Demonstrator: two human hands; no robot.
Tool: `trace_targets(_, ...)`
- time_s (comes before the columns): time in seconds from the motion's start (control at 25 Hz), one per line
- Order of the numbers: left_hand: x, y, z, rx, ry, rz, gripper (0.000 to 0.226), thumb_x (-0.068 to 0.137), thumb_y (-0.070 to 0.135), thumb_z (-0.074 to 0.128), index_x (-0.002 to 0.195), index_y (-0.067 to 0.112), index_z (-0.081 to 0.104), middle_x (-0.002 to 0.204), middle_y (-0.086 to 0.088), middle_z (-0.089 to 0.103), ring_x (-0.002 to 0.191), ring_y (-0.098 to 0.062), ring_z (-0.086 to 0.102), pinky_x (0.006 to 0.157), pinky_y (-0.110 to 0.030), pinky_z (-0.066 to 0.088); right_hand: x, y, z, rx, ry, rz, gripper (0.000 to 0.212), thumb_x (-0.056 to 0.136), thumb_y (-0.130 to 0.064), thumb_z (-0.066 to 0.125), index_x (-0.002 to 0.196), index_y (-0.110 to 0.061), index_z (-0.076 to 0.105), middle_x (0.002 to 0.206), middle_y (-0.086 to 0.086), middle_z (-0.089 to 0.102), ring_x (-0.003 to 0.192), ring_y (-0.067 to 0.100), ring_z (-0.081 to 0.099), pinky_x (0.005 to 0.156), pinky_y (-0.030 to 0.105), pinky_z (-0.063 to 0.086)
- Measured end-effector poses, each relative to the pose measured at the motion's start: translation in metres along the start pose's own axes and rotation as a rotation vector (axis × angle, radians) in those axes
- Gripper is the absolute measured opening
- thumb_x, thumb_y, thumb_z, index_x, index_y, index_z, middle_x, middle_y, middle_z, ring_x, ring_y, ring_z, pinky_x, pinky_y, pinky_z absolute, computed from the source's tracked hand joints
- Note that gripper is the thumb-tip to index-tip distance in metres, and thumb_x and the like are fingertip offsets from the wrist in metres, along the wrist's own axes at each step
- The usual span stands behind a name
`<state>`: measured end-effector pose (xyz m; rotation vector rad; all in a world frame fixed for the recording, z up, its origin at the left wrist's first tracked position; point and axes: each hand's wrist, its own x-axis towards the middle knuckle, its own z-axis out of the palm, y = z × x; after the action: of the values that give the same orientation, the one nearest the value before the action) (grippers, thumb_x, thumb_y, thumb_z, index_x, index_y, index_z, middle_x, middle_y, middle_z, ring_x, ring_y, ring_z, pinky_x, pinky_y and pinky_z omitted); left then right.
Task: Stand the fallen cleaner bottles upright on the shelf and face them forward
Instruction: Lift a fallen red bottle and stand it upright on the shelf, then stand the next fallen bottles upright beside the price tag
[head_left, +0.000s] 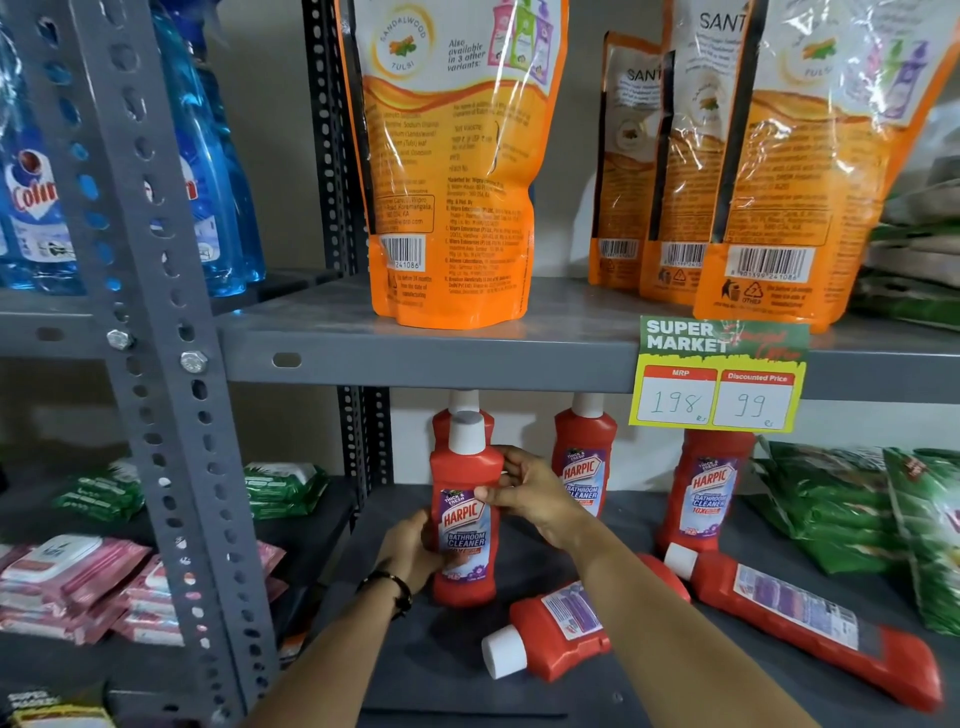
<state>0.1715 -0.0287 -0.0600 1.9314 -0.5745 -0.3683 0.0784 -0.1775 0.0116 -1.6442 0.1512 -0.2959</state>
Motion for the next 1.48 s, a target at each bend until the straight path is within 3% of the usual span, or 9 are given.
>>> trace_targets(0.24,-0.011,0.023,-0.003,0.256,0.007,-0.062,0.063,0.056,0.037,0.083,0.111,0.017,0.058,0.113,-0.006,0.068,0.105,-0.024,0.062,0.096,-0.040,0.050,-0.008,-0.001,0.001,-0.041,0.043,-0.034,0.050,0.074,-0.001,0.073,0.117,-0.013,0.051,0.110,0.006,0.063,0.105,0.024,0.062,0.088,0.031,0.054)
trace_targets(0.36,-0.042,0.044,0.002,0.700,0.003,-0.153,0.057,0.072,0.054,0.064,0.116,0.018,0.056,0.118,-0.008,0.063,0.111,-0.029,0.058,0.090,-0.035,0.047,-0.021,0.004,-0.010,-0.114,0.308,-0.142,0.032,0.077,0.003,0.067,0.105,-0.013,0.059,0.091,0.002,0.065,0.085,0.016,0.063,0.079,0.020,0.054)
trace_targets(0.48,-0.075,0.054,0.025,0.856,-0.040,0.028,0.035,0.082,0.047,0.054,0.103,0.020,0.062,0.110,-0.008,0.067,0.100,-0.027,0.062,0.080,-0.032,0.049,-0.054,0.022,-0.034,-0.287,0.607,-0.244,0.019,0.080,0.005,0.060,0.090,-0.010,0.068,0.077,0.007,0.066,0.065,0.009,0.060,0.065,0.008,0.048)
trace_targets(0.56,-0.087,0.056,0.046,0.739,-0.151,0.201,0.028,0.083,0.043,0.055,0.090,0.018,0.064,0.098,-0.005,0.070,0.091,-0.022,0.063,0.072,-0.029,0.047,-0.073,0.049,-0.057,-0.469,0.648,-0.224,0.022,0.081,0.001,0.061,0.098,-0.010,0.069,0.091,0.010,0.069,0.080,0.017,0.065,0.080,0.022,0.055)
trace_targets(0.72,-0.078,0.056,0.091,0.673,-0.265,0.325,0.032,0.083,0.036,0.056,0.113,0.026,0.053,0.122,0.001,0.061,0.109,-0.020,0.057,0.090,-0.035,0.049,-0.091,0.082,-0.097,-0.830,0.305,0.117,0.052,0.086,-0.025,0.055,0.136,-0.029,0.041,0.134,0.007,0.053,0.114,0.023,0.057,0.100,0.042,0.047)
trace_targets(0.92,-0.050,0.048,0.128,0.970,-0.402,0.133,0.098,0.070,0.047,0.069,0.142,0.016,0.009,0.154,-0.005,0.016,0.138,-0.030,0.025,0.111,-0.047,0.032,-0.083,0.079,-0.119,-1.241,-0.169,0.332,0.067,0.094,-0.047,0.040,0.148,-0.027,0.007,0.160,-0.005,0.002,0.147,0.022,-0.005,0.120,0.049,0.003)
trace_targets(1.04,-0.042,0.045,0.126,1.065,-0.432,-0.032,0.121,0.054,0.059,0.075,0.142,0.012,0.007,0.149,-0.012,0.027,0.134,-0.032,0.033,0.108,-0.046,0.035,-0.078,0.074,-0.125,-1.290,-0.214,0.386,0.066,0.092,-0.046,0.045,0.147,-0.027,0.016,0.159,-0.005,0.011,0.147,0.025,0.003,0.116,0.055,0.007)
trace_targets(1.2,-0.043,0.047,0.124,1.103,-0.409,0.010,0.096,0.051,0.054,0.079,0.128,0.012,0.040,0.134,-0.009,0.048,0.121,-0.029,0.050,0.100,-0.039,0.045,-0.075,0.070,-0.131,-1.304,-0.184,0.363,0.067,0.085,-0.047,0.056,0.143,-0.029,0.029,0.151,-0.005,0.032,0.138,0.024,0.021,0.114,0.055,0.018)
trace_targets(1.48,-0.049,0.088,0.121,1.188,-0.337,0.238,0.072,0.059,0.021,0.081,0.121,0.010,0.045,0.127,-0.010,0.050,0.117,-0.030,0.047,0.098,-0.041,0.046,-0.075,0.065,-0.162,-1.224,-0.265,0.320,0.074,0.071,-0.056,0.067,0.135,-0.028,0.042,0.122,0.002,0.045,0.120,0.025,0.037,0.106,0.046,0.034)
